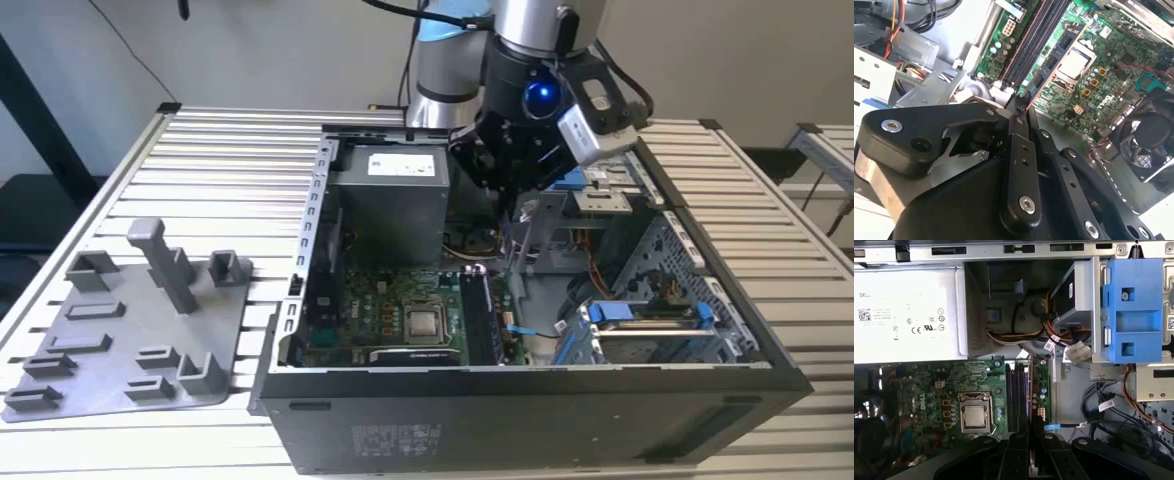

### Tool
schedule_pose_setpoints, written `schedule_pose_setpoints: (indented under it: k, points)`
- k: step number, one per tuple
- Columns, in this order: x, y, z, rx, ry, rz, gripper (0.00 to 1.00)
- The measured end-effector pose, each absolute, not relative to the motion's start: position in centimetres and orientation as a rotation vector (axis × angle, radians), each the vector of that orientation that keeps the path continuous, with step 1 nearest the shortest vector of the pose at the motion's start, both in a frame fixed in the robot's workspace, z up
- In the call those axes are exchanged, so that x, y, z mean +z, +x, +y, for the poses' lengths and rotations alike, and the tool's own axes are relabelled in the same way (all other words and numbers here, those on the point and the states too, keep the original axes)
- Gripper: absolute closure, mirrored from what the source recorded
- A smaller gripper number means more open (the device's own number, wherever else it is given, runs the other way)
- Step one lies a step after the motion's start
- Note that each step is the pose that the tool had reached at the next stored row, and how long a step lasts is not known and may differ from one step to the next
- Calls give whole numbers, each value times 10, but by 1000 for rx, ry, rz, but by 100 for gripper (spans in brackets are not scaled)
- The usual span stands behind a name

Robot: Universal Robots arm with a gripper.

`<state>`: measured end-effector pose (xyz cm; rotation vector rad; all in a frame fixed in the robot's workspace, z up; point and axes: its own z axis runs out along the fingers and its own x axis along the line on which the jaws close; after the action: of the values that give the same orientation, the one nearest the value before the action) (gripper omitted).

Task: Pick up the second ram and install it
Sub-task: 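Insert the second ram into the second slot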

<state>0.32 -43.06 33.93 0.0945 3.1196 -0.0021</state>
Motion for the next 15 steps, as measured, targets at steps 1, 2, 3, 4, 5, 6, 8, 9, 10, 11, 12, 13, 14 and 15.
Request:
schedule_pose_setpoints:
  k: [1,2,3,4,5,6,8,9,10,11,12,13,14,15]
  points:
    - [338,3,-431,-2,94,3120,86]
    - [336,3,-431,-2,94,3120,86]
    - [335,3,-431,-2,94,3120,86]
    - [333,4,-431,-2,94,3120,86]
    - [332,4,-431,-2,94,3120,86]
    - [331,4,-432,-2,94,3120,86]
    - [328,4,-432,-2,94,3121,86]
    - [327,4,-432,-2,94,3121,86]
    - [326,4,-432,-2,95,3121,86]
    - [325,4,-433,-2,95,3122,86]
    - [324,4,-433,-2,95,3122,86]
    - [322,4,-433,-2,95,3122,86]
    - [321,4,-433,-2,95,3123,86]
    - [320,4,-433,-2,95,3123,86]
